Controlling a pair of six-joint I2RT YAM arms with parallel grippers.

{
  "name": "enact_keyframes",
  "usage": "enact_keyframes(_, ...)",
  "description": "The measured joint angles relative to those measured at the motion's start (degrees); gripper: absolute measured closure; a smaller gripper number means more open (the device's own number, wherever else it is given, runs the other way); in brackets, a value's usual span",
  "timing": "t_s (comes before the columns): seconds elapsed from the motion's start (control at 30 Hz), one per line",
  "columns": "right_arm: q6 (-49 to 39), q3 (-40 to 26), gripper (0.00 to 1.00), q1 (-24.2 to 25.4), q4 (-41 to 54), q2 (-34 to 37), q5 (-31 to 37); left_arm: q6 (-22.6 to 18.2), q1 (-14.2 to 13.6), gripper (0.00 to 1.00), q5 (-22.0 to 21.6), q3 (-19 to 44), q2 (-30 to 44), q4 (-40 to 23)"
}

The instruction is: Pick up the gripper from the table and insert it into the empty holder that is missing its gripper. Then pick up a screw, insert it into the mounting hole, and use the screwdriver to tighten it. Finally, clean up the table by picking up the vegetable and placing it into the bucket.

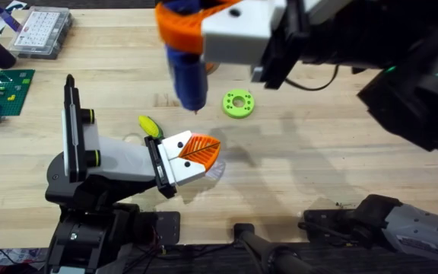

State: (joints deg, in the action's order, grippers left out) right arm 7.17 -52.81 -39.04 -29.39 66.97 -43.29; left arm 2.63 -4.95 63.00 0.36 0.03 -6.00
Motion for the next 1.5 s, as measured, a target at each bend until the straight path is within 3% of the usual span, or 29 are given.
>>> enact_keyframes(0.37, 1.11, -0.88, 0.957, -0.68, -3.97, 3.09, -3.93, 0.01, 0.0, 0.98, 0.0, 0.0, 0.0, 0.0)
enact_keyframes(0.67, 5.73, -16.32, 0.957, 1.81, -5.21, 10.78, -17.27, 0.02, 0.0, 0.98, 0.0, 0.0, 0.0, 0.0)
enact_keyframes(0.77, 7.7, -18.6, 0.957, 1.82, -6.86, 13.13, -20.24, 0.0, 0.0, 0.98, 0.0, 0.0, 0.0, 0.0)
enact_keyframes(1.5, 11.48, -19.18, 0.957, -0.6, -8.59, 14.89, -26.61, 0.02, 0.0, 0.98, 0.02, 0.0, 0.0, 0.0)
